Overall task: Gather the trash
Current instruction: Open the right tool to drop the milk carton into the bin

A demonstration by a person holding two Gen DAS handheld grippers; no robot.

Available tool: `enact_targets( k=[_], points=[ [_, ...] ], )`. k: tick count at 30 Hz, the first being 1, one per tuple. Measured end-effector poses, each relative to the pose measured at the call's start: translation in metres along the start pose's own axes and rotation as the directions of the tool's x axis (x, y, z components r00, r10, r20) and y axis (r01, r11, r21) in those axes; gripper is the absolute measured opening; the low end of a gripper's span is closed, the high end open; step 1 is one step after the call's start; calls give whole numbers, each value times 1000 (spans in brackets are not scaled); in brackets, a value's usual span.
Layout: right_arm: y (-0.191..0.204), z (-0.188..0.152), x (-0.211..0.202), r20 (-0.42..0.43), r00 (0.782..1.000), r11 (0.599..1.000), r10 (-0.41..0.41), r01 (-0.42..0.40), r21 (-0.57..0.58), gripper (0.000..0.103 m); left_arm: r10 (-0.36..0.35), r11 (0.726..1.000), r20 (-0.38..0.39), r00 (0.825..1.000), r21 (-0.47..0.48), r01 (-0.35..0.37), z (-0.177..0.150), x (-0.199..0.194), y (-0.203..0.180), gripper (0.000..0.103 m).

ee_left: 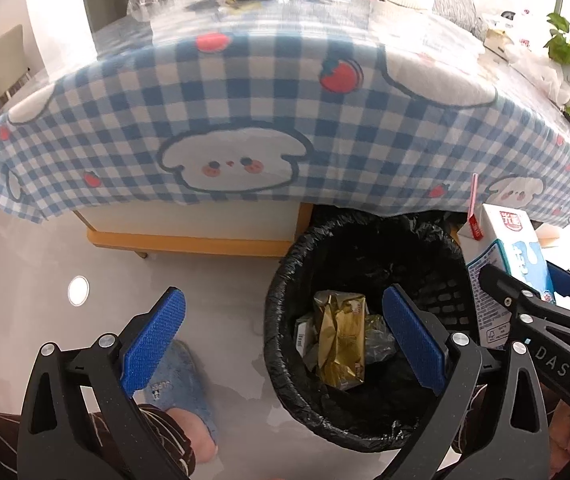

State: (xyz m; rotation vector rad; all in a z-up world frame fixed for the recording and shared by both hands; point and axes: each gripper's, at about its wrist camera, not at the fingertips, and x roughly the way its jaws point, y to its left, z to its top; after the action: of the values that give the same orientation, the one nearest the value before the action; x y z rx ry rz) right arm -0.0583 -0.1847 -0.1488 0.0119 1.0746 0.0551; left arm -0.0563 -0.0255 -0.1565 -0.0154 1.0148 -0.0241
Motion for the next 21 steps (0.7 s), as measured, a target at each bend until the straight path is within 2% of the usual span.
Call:
enact_targets(
  k=[11,16,21],
  points=[
    [17,0,4,-15,1000,999,12,-12,-32,64,24,1000,-6,1000,-20,-24,0,-2,14,97],
    [16,-1,2,-3,1000,999,-7,7,-41,78,29,999,-9,1000,-13,-29,1,-1,11,97],
    [6,2,-2,4,1000,1000,-22,22,-20,86,32,999,-12,999,-15,-32,2,0,11,97]
  ],
)
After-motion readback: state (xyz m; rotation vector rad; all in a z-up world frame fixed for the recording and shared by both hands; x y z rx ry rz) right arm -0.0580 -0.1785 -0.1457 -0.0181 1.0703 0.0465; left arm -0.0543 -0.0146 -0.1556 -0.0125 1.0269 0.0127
